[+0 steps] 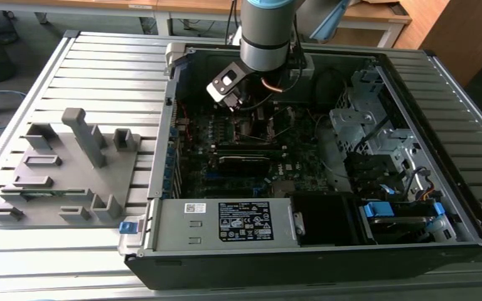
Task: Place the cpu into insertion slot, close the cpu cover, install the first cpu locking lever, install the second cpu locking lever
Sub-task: 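Place the cpu into insertion slot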
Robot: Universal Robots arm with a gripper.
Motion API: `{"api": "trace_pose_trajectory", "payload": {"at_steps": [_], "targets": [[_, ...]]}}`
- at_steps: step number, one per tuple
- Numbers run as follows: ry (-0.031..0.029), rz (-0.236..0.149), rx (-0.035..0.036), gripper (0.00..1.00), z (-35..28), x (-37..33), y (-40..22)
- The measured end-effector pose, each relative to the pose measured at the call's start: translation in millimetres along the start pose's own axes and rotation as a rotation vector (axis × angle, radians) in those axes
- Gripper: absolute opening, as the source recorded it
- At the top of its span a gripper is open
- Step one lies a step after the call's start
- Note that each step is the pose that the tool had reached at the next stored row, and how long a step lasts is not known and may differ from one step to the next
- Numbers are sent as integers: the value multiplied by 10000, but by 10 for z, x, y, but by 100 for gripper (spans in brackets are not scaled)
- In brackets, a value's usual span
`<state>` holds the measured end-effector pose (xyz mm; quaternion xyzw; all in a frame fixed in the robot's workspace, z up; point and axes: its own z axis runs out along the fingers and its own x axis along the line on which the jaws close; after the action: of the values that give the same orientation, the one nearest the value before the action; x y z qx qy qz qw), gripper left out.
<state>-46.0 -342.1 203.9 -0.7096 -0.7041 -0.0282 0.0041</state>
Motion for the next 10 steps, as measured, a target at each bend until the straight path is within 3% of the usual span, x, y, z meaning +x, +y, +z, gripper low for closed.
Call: {"api": "trace_pose_trajectory", "payload": {"at_steps": [3,6,7,10], "targets": [[-2,0,1,60,-1,0,0],[-2,0,1,53,-2,0,0],[-2,0,1,40,-3,0,0],[-2,0,1,29,-4,0,0]]}}
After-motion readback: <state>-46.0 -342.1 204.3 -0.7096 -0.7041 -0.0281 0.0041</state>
